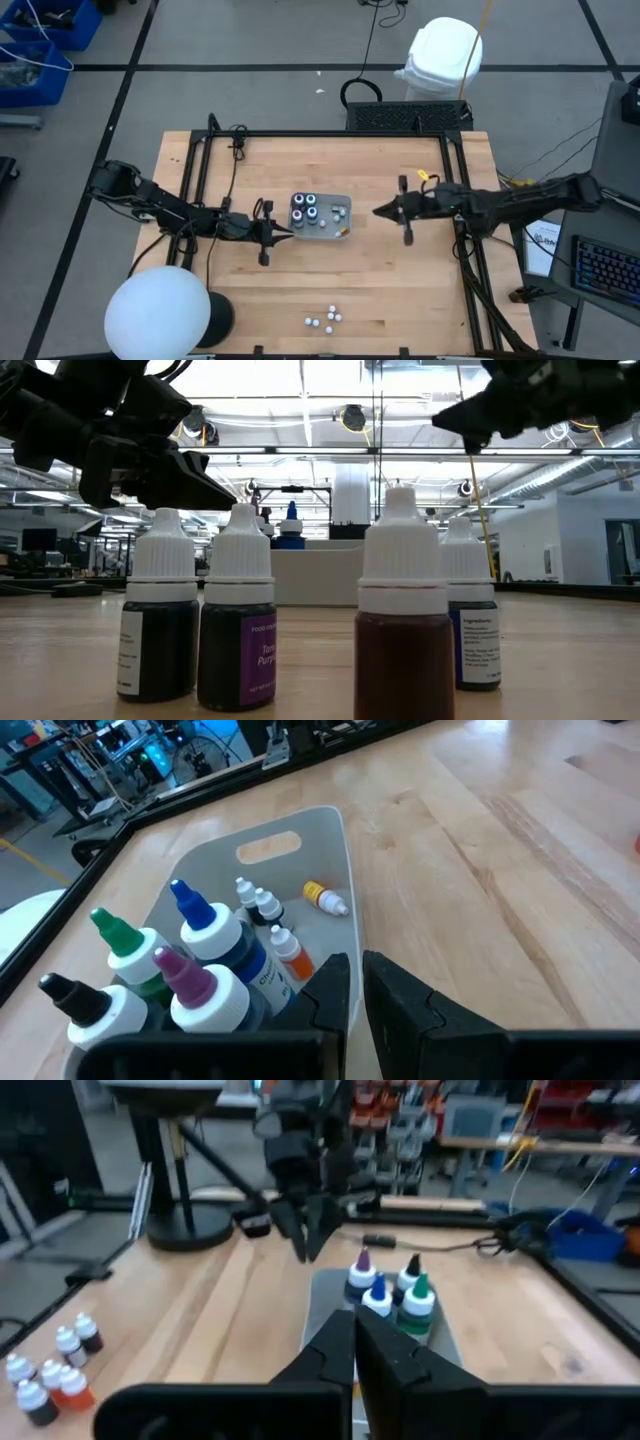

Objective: Pick & Place food coloring
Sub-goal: Put the small black food coloring bottle into the gray bin

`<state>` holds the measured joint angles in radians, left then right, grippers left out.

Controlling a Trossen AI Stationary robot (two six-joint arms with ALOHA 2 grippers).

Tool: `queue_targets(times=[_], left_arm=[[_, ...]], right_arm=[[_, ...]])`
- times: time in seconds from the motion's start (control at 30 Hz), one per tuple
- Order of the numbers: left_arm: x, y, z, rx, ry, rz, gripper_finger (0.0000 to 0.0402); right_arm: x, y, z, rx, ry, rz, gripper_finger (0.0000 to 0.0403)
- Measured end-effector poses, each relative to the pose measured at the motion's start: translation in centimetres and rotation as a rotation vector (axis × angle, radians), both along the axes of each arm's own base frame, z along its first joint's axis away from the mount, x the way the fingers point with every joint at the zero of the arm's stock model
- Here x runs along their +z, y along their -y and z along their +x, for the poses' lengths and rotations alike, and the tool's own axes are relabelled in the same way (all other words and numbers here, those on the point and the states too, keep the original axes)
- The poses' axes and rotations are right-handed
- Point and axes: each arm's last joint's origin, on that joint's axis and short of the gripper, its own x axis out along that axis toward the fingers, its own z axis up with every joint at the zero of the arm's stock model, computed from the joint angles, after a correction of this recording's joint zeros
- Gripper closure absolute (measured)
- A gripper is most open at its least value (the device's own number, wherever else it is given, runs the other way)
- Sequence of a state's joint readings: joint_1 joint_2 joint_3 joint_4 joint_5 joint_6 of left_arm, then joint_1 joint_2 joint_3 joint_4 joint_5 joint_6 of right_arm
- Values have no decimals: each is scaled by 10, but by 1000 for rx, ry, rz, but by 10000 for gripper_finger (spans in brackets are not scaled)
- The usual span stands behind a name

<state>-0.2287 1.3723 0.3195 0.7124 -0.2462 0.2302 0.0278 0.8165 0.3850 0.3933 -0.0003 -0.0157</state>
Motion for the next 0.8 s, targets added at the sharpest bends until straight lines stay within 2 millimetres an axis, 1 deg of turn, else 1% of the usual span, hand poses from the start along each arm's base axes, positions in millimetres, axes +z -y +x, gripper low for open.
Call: queue_targets(times=[0.17, 0.3, 0.47, 0.6, 0.73, 0.8], left_arm=[[0, 0, 0, -13, 0, 49, 360], [0, 0, 0, -16, 0, 72, 360], [1, 0, 0, 21, 12, -5, 360], [3, -1, 1, 51, 40, -59, 360], [12, 1, 3, 45, 127, -90, 360], [17, 4, 7, 39, 141, -97, 360]], right_arm=[[-28, 1, -19, 0, 110, 7, 402], [-42, 1, -28, -4, 159, 19, 402], [-50, 1, -29, -7, 104, 33, 402], [-53, 1, -29, -3, 73, 10, 402], [-54, 1, -29, -2, 62, -5, 402], [-53, 1, -29, 0, 66, -15, 402]])
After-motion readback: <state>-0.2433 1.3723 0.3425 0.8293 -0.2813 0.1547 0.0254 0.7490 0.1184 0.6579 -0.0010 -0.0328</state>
